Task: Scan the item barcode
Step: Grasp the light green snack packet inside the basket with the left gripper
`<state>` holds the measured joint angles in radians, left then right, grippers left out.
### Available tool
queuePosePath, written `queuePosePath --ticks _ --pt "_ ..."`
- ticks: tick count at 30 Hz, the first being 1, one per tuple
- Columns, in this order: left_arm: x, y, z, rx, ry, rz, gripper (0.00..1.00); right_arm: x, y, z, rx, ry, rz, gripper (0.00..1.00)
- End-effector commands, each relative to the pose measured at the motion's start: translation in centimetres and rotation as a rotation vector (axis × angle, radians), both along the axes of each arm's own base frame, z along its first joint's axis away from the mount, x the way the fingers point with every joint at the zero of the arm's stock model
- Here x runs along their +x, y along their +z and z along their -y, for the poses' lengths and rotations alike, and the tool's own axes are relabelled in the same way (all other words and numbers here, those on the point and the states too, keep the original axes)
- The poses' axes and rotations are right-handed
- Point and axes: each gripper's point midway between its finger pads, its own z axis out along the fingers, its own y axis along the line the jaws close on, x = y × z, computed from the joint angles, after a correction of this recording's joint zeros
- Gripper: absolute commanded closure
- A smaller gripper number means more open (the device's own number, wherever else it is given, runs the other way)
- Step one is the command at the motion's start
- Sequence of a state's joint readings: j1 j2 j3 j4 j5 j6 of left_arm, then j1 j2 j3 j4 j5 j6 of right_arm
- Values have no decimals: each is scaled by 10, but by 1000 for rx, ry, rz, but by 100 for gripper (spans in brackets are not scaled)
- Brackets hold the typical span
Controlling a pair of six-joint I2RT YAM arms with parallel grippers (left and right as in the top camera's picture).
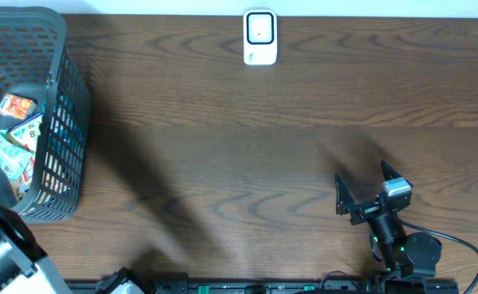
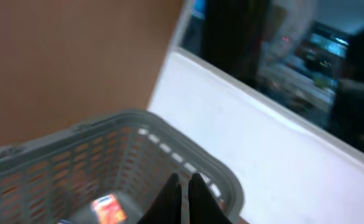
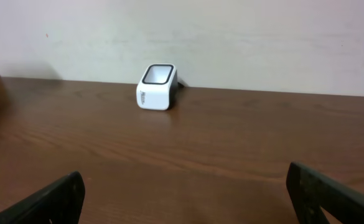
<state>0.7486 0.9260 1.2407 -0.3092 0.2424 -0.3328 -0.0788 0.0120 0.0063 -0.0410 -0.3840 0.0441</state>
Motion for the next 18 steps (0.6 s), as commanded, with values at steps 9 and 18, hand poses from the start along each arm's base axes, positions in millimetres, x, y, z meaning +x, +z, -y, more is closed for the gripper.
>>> queuePosePath --ticks 9,18 --pt "31 -160 -94 -301 283 -394 7 0 -1 -1 -8 0 0 1" --pt "52 -311 -126 -442 288 -745 5 0 -1 -1 -8 0 0 1"
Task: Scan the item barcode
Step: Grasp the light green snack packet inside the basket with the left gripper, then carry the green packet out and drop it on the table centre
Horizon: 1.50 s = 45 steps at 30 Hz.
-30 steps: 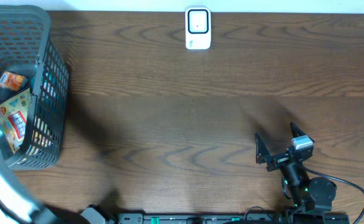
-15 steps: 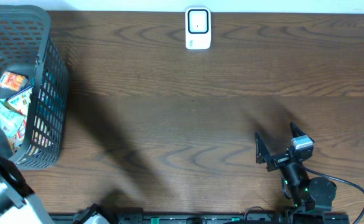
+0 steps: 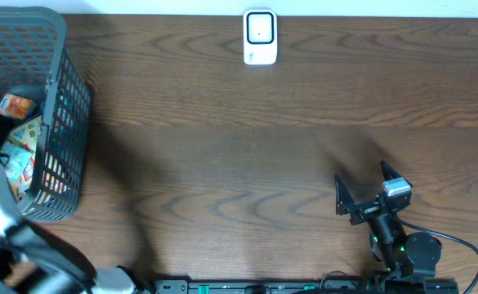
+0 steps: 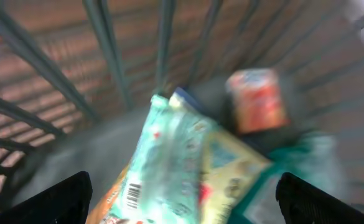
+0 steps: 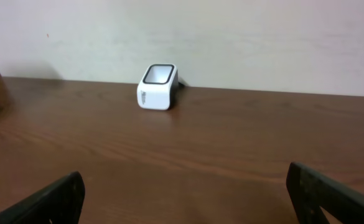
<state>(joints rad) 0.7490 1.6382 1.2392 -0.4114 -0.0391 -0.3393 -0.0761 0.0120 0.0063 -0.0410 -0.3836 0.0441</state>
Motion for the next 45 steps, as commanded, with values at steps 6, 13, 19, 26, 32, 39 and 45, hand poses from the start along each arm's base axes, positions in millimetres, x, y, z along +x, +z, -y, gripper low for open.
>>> queuePosePath --ticks 6,13,19,26,32,39,45 --pt "7 -58 -13 -27 -20 -103 5 0 -1 0 -8 -2 0 1" --pt "16 -63 -21 -1 -31 -82 5 0 -1 0 -8 -2 0 1" --pt "25 -70 -27 13 -34 -61 5 0 -1 0 -8 -2 0 1" --pt "21 -118 -22 -65 -40 -134 69 0 -1 0 -8 -2 0 1" --pt "25 -99 -26 -28 -51 -110 92 0 -1 0 -8 -2 0 1" --pt "28 32 -29 167 -35 100 93 0 -1 0 -8 -2 0 1" --pt "16 173 22 208 -44 510 93 0 -1 0 -8 -2 0 1"
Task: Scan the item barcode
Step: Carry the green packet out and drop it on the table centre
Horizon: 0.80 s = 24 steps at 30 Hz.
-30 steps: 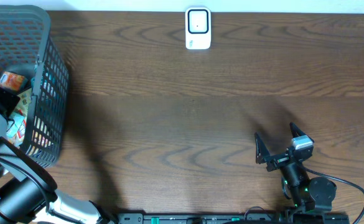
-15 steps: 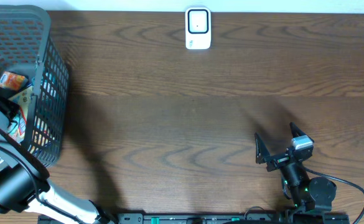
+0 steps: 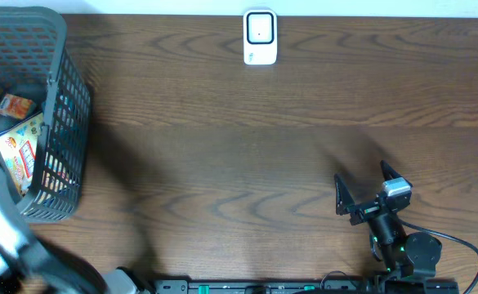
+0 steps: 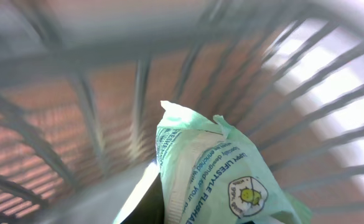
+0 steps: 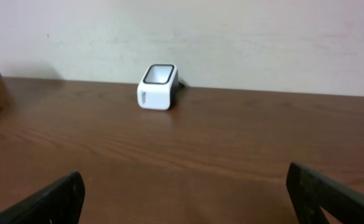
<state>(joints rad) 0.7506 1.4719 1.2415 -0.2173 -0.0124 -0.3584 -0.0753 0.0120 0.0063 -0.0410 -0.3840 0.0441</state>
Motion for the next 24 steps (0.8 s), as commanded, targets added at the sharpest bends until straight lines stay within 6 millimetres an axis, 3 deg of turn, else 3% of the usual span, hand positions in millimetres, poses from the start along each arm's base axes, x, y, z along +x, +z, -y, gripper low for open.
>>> queuePosePath --ticks 1,2,3,4,6,8,10,13,15,21,24 --pt "1 87 50 -21 -124 292 93 0 -1 0 -8 -3 0 1" --pt "2 109 73 -35 -203 361 93 0 -1 0 -8 -3 0 1" --pt "2 139 114 -49 -360 444 93 0 -1 0 -8 -3 0 1" --pt "2 150 135 -49 -439 471 93 0 -1 0 -8 -3 0 1" --pt "-2 174 196 -63 -657 522 92 0 -1 0 -8 -3 0 1" --pt "-11 180 260 -94 -870 517 92 0 -1 0 -8 -3 0 1" --pt "-19 169 311 -126 -1024 461 93 0 -1 0 -8 -3 0 1" --pt "-30 132 376 -153 -1235 308 93 0 -1 0 -8 -3 0 1" --pt "-33 91 411 -168 -1323 163 93 0 -1 0 -8 -3 0 1" --pt "-27 -36 499 -114 -1456 -188 93 0 -1 0 -8 -3 0 1" --pt "-17 -90 538 -39 -1492 -291 93 0 -1 0 -8 -3 0 1"
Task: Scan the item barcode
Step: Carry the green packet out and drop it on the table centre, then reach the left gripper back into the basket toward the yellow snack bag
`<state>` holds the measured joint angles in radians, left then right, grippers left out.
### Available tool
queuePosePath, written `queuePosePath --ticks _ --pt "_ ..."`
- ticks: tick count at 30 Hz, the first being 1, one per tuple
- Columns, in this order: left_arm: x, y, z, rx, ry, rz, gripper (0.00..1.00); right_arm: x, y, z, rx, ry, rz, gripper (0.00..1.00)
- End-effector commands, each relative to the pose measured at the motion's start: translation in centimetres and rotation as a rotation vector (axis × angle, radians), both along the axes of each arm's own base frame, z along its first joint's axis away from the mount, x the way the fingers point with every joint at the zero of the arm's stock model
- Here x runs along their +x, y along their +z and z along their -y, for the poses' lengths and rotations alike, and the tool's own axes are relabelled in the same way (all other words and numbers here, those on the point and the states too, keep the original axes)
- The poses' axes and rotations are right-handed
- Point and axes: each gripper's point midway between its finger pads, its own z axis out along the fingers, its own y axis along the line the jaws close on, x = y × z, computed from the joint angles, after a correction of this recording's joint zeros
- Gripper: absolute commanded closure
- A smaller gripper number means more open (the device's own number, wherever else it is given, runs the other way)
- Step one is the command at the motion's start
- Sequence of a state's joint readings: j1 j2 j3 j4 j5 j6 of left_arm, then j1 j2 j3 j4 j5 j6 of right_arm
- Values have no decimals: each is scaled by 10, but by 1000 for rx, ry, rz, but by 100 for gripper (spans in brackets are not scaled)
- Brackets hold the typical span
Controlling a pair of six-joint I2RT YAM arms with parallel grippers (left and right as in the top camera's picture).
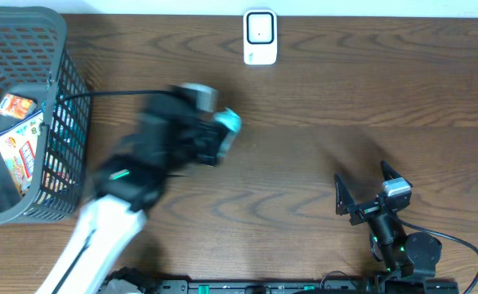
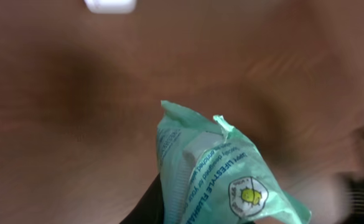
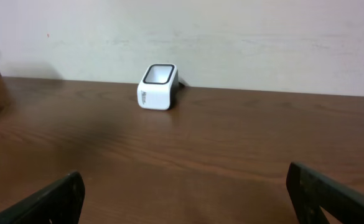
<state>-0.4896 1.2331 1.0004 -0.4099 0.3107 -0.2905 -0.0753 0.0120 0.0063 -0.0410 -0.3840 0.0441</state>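
My left gripper (image 1: 222,135) is shut on a mint-green plastic packet (image 2: 222,174), carried above the table's middle-left; the arm is motion-blurred in the overhead view. The packet (image 1: 229,122) shows there as a small teal patch. The white barcode scanner (image 1: 260,37) stands at the table's far edge, also seen as a white block (image 2: 110,5) at the top of the left wrist view and in the right wrist view (image 3: 157,86). My right gripper (image 1: 368,189) rests open near the front right, nothing between its fingers.
A grey mesh basket (image 1: 65,98) stands at the far left with several snack packets (image 1: 16,139) inside. The wall runs behind the scanner. Brown wooden table (image 1: 345,98) stretches between basket and right arm.
My left gripper, shut on the green packet inside the basket, now holds it out over the table toward the scanner. The right arm has not moved.
My left gripper was shut above the basket rim. Then it was open over the packets inside the basket. Then it was shut on the green packet within the basket, and now the packet is out above the table. The right gripper stayed open throughout.
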Motion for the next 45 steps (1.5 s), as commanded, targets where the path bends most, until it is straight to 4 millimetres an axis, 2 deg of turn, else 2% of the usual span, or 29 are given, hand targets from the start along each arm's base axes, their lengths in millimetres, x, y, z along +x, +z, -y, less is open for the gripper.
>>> queuePosePath --ticks 1,5,8,9,10,11,12,13,16,19,20,22,23,25,27,28,30,33,36,41,43,45 --pt "13 -60 20 202 13 12 93 0 -1 0 -8 -3 0 1" --pt "30 -117 54 265 17 5 93 0 -1 0 -8 -3 0 1" --pt "39 -154 64 228 95 -64 92 0 -1 0 -8 -3 0 1" --pt "41 -161 65 219 111 -78 89 0 -1 0 -8 -3 0 1" --pt "43 -165 67 216 115 -79 53 0 -1 0 -8 -3 0 1" --pt "45 -164 67 212 117 -74 27 0 -1 0 -8 -3 0 1" --pt "47 -159 69 204 118 -66 2 0 -1 0 -8 -3 0 1" --pt "50 -149 70 193 119 -53 2 0 -1 0 -8 -3 0 1" --pt "64 -86 75 157 95 52 2 0 -1 0 -8 -3 0 1" --pt "76 20 64 124 76 246 2 0 -1 0 -8 -3 0 1" --pt "78 51 52 126 107 308 2 0 -1 0 -8 -3 0 1" --pt "85 114 8 159 256 438 2 0 -1 0 -8 -3 0 1" --pt "86 142 -23 186 374 499 2 0 -1 0 -8 -3 0 1" --pt "81 189 -98 257 669 605 2 0 -1 0 -8 -3 0 1" --pt "59 221 -182 342 1000 666 2 0 -1 0 -8 -3 0 1" --pt "47 230 -215 380 1130 676 2 0 -1 0 -8 -3 0 1" --pt "25 235 -274 433 1348 662 2 0 -1 0 -8 -3 0 1" --pt "7 216 -341 429 1538 567 2 0 -1 0 -8 -3 0 1" --pt "14 172 -387 370 1507 387 2 0 -1 0 -8 -3 0 1" --pt "21 93 -447 179 1432 95 2 0 -1 0 -8 -3 0 1" --pt "23 67 -461 133 1377 18 2 0 -1 0 -8 -3 0 1" --pt "30 42 -466 96 1284 -41 2 0 -1 0 -8 -3 0 1"
